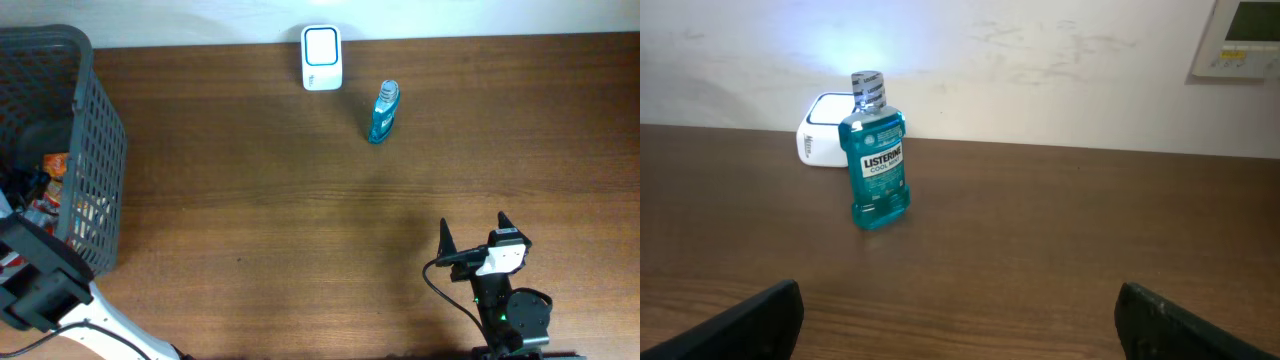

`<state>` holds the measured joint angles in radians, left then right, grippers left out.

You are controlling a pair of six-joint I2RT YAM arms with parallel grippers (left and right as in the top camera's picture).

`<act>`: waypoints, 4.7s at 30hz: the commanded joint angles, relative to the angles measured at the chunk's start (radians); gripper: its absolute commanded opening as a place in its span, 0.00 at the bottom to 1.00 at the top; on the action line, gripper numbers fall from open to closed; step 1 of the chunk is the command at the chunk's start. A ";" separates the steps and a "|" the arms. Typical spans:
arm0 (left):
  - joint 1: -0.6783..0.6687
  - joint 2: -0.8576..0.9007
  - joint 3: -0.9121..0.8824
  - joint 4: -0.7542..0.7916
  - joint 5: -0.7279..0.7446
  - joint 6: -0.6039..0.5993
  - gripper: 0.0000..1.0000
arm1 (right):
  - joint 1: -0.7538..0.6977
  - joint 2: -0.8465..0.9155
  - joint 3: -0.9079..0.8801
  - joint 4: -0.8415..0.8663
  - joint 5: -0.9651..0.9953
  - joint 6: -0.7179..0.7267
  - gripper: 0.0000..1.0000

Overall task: Scan the item barcode
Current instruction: 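Return the left gripper to the basket and grasp a clear packaged item, then carry the packaged item with the left gripper to the scanner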

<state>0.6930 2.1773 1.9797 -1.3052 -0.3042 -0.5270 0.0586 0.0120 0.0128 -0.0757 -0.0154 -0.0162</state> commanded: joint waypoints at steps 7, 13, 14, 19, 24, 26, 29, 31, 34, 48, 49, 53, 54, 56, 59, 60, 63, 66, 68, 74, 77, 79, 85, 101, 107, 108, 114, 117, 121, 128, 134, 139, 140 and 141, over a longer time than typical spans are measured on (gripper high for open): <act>0.013 0.056 -0.003 0.053 0.027 -0.003 0.94 | -0.007 -0.006 -0.007 -0.004 0.005 -0.003 0.98; 0.015 0.148 -0.003 0.043 0.027 -0.002 0.93 | -0.007 -0.006 -0.007 -0.004 0.005 -0.003 0.99; 0.015 0.161 -0.003 0.044 0.027 0.005 0.89 | -0.007 -0.006 -0.007 -0.004 0.005 -0.003 0.98; 0.019 0.163 0.000 0.041 0.027 0.005 0.46 | -0.007 -0.006 -0.007 -0.004 0.005 -0.003 0.98; 0.019 0.162 0.004 0.031 0.027 0.005 0.29 | -0.007 -0.006 -0.007 -0.004 0.005 -0.003 0.98; 0.019 0.162 0.014 0.021 0.027 0.005 0.23 | -0.007 -0.006 -0.007 -0.004 0.005 -0.003 0.98; 0.019 0.162 0.065 -0.018 0.028 0.005 0.05 | -0.007 -0.006 -0.007 -0.004 0.005 -0.003 0.98; 0.019 0.162 0.096 -0.039 0.029 0.005 0.00 | -0.007 -0.006 -0.007 -0.004 0.005 -0.003 0.98; 0.019 0.162 0.164 -0.086 0.035 0.005 0.00 | -0.007 -0.006 -0.007 -0.004 0.005 -0.003 0.98; 0.009 0.162 0.714 -0.303 0.345 0.074 0.00 | -0.007 -0.006 -0.007 -0.004 0.005 -0.003 0.99; 0.009 0.162 0.755 -0.315 0.354 0.079 0.00 | -0.007 -0.006 -0.007 -0.004 0.005 -0.003 0.98; 0.003 0.162 1.004 -0.374 0.497 0.126 0.00 | -0.007 -0.006 -0.007 -0.004 0.005 -0.003 0.98; 0.000 0.162 1.063 -0.383 0.546 0.126 0.00 | -0.007 -0.006 -0.007 -0.004 0.005 -0.003 0.98; -0.008 0.162 1.151 -0.383 0.655 0.132 0.00 | -0.007 -0.006 -0.007 -0.004 0.005 -0.003 0.98; -0.035 0.119 1.158 -0.363 0.815 0.136 0.00 | -0.007 -0.006 -0.007 -0.004 0.005 -0.003 0.98; -0.050 0.110 1.158 -0.360 0.841 0.136 0.00 | -0.007 -0.006 -0.007 -0.004 0.005 -0.003 0.98; -0.127 0.079 1.158 -0.365 0.883 0.137 0.00 | -0.007 -0.006 -0.007 -0.004 0.005 -0.003 0.98; -0.214 0.064 1.158 -0.364 0.893 0.137 0.00 | -0.007 -0.006 -0.007 -0.004 0.005 -0.003 0.98; -0.279 0.058 1.158 -0.361 0.892 0.141 0.00 | -0.007 -0.006 -0.007 -0.004 0.005 -0.003 0.98; -0.484 0.057 1.158 -0.366 0.884 0.207 0.00 | -0.007 -0.006 -0.007 -0.004 0.005 -0.003 0.98; -0.612 0.057 1.148 -0.374 0.816 0.263 0.01 | -0.007 -0.006 -0.007 -0.004 0.005 -0.002 0.98; -0.697 0.057 1.126 -0.383 0.680 0.264 0.01 | -0.007 -0.006 -0.007 -0.004 0.005 -0.003 0.98; -0.904 0.094 0.995 -0.376 0.477 0.264 0.02 | -0.007 -0.006 -0.007 -0.004 0.005 -0.003 0.98; -1.118 0.188 0.306 0.174 0.419 0.264 0.07 | -0.007 -0.006 -0.007 -0.004 0.005 -0.003 0.98; -1.147 0.188 0.141 0.367 0.418 0.263 0.11 | -0.007 -0.006 -0.007 -0.004 0.005 -0.003 0.98; -1.150 0.190 0.115 0.394 0.419 0.263 0.13 | -0.007 -0.006 -0.007 -0.004 0.005 -0.003 0.98; -1.158 0.200 0.077 0.418 0.419 0.263 0.64 | -0.007 -0.006 -0.007 -0.004 0.005 -0.003 0.98; -1.164 0.200 0.077 0.418 0.420 0.263 0.91 | -0.007 -0.006 -0.007 -0.004 0.005 -0.003 0.98; -1.166 0.198 0.082 0.414 0.425 0.264 0.91 | -0.007 -0.006 -0.007 -0.004 0.005 -0.003 0.98; -1.154 0.180 0.121 0.367 0.394 0.264 0.68 | -0.007 -0.006 -0.007 -0.004 0.005 -0.003 0.98; -1.103 0.179 0.087 0.225 0.203 0.264 0.42 | -0.007 -0.006 -0.007 -0.004 0.005 -0.003 0.98; -1.104 0.180 0.006 0.270 0.230 0.264 0.32 | -0.007 -0.006 -0.007 -0.004 0.005 -0.003 0.98; -1.104 0.180 -0.007 0.291 0.262 0.264 0.34 | -0.007 -0.006 -0.007 -0.004 0.005 -0.003 0.98; -1.104 0.180 -0.018 0.308 0.301 0.264 0.35 | -0.007 -0.006 -0.007 -0.004 0.005 -0.003 0.98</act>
<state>-0.4007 2.3737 2.0090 -1.0405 -0.0673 -0.2684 0.0586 0.0120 0.0128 -0.0757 -0.0154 -0.0166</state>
